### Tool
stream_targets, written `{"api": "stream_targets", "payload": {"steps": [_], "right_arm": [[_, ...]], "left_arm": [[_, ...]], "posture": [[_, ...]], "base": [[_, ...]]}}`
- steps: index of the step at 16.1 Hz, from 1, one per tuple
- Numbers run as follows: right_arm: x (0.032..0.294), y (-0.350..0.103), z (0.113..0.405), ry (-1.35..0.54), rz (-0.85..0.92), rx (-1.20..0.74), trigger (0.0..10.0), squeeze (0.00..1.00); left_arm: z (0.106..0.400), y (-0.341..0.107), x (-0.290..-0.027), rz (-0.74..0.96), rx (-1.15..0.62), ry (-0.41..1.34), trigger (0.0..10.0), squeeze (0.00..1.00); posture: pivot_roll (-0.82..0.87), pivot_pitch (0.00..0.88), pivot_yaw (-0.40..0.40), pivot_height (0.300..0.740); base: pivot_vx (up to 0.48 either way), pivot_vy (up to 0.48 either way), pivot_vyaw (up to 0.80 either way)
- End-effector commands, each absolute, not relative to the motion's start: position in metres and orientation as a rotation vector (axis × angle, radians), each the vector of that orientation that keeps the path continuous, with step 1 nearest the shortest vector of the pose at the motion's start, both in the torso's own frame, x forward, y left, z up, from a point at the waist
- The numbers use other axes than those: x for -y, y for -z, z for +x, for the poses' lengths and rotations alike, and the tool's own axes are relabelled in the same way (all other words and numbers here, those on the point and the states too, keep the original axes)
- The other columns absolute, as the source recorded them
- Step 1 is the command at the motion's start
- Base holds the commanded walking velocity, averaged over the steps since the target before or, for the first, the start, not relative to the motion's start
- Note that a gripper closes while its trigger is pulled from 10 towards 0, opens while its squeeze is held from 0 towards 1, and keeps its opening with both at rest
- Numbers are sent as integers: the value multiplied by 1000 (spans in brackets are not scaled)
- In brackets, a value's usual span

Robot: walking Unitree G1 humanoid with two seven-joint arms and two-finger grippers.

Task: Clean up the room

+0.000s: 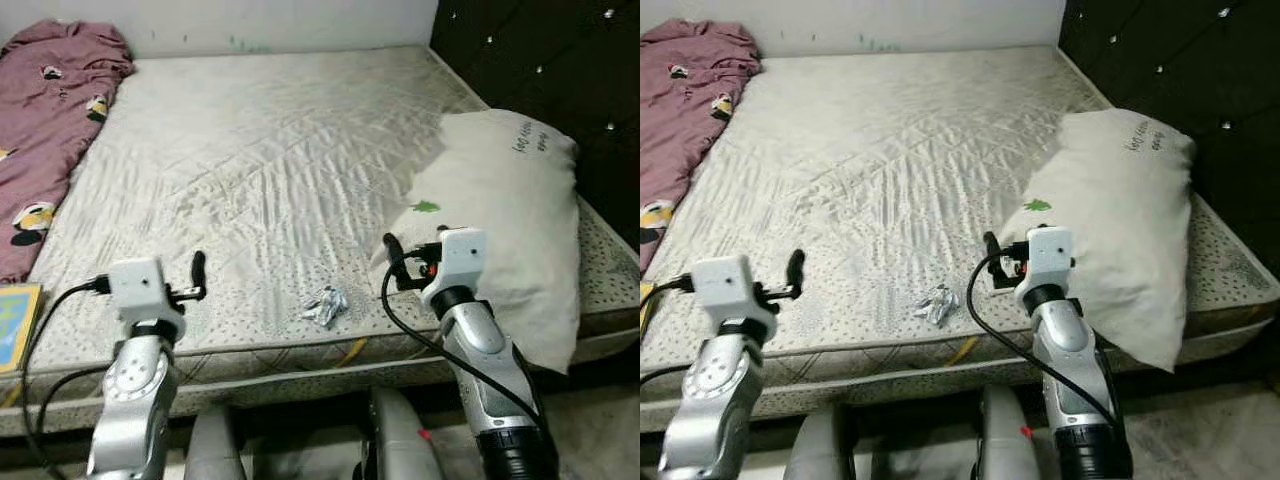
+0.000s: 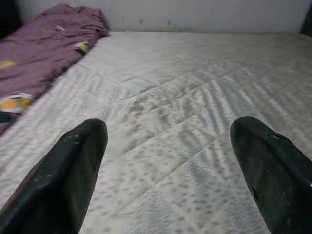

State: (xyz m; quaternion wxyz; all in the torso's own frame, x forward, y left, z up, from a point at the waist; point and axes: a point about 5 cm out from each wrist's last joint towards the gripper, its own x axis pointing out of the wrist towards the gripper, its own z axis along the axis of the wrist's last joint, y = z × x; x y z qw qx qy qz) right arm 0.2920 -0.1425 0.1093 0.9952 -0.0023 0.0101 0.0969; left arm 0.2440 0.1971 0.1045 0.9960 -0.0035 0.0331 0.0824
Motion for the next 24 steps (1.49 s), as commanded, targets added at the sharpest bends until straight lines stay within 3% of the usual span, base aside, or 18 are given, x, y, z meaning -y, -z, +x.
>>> {"api": "stream_targets", "payload": {"steps": [1, 6, 11, 16, 19, 24], "right_arm": [[131, -108, 295, -257, 15, -27, 10000, 0], [110, -99, 301, -367, 8, -70, 10000, 0], [89, -88, 305, -441, -22, -77, 10000, 0], [59, -86, 305, -499, 22, -62, 10000, 0], [54, -97, 323, -485, 17, -23, 10000, 0], [42, -124, 352, -434, -5, 42, 10000, 0]], "left_arm": [[234, -105, -209, 26, -85, -213, 10000, 0], [219, -106, -214, 45, -105, -227, 10000, 0], [204, -111, -215, 52, -120, -235, 10000, 0], [190, -116, -214, 60, -167, -202, 10000, 0], [180, -123, -216, 64, -184, -215, 10000, 0], [181, -123, -207, 58, -195, -194, 10000, 0]], "posture": [[37, 20, -3, 554], [82, 48, -8, 514], [110, 90, 8, 514], [136, 157, 7, 459], [158, 230, 12, 454], [154, 235, -3, 454]], "base": [[0, 0, 0], [0, 0, 0], [0, 0, 0], [0, 0, 0], [0, 0, 0], [0, 0, 0]]}}
